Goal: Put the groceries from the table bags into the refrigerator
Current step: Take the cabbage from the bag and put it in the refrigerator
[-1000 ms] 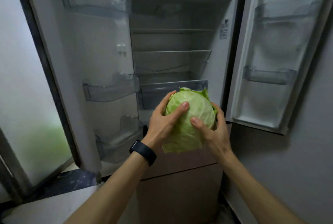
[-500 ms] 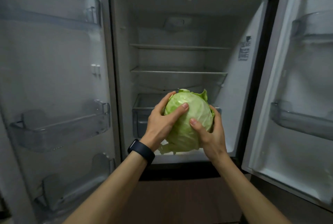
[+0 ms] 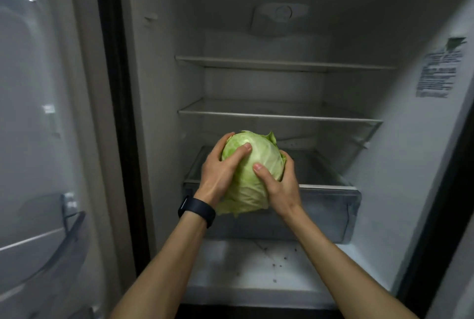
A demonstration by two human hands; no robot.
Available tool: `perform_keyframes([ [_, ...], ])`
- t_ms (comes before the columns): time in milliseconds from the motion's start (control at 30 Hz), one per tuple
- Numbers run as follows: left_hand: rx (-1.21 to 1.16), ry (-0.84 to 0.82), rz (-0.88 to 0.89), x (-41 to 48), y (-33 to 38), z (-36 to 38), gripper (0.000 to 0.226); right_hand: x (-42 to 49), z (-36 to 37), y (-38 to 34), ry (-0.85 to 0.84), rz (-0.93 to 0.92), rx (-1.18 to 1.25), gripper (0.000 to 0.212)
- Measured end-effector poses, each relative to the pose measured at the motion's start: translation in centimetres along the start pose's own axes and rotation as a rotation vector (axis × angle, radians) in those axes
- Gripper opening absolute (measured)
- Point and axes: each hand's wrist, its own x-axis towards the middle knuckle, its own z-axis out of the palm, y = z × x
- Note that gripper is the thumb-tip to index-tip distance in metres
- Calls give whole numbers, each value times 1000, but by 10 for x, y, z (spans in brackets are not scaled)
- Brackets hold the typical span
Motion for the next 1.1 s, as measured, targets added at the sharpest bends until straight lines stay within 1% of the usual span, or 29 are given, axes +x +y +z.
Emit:
perform_keyframes([
  [133,51,86,0,41,-8,-3,62,42,23,13,-65,-1,-85,99],
  [233,117,111,1,66,-17,-7,64,64,39,26,-112,26,-163,103],
  [333,145,126,-7,86,-22,-10,64,85,49,30,-133,49,-219,99],
  [433,161,140,-17,107,-21,-11,69,105,57,32,-169,86,-192,90],
  [500,174,148,-25,117,-23,-12,72,112,61,37,-201,86,-170,92],
  [600,209,127,-2,119,-34,-13,66,118,63,47,-263,98,-143,91],
  [733,224,112,73,115,-42,-15,52,127,50,42,-344,90,-253,83],
  [767,237,104,83,114,-43,-17,56,128,45,41,-369,84,-269,81],
  [800,257,98,81,114,-47,-18,68,128,39,41,-403,81,-281,83],
  [867,313,87,48,111,-54,-21,94,124,29,43,-493,93,-323,99],
  [900,326,76,28,110,-57,-22,100,122,26,44,-524,100,-344,108],
  [933,314,67,10,108,-59,-22,103,120,25,45,-533,98,-363,112],
  [967,289,65,0,107,-62,-21,105,119,26,47,-516,86,-372,112],
  [1033,266,63,21,107,-67,-20,107,116,32,50,-446,53,-376,103],
  [1100,246,59,49,110,-71,-20,104,113,39,52,-401,28,-367,95],
])
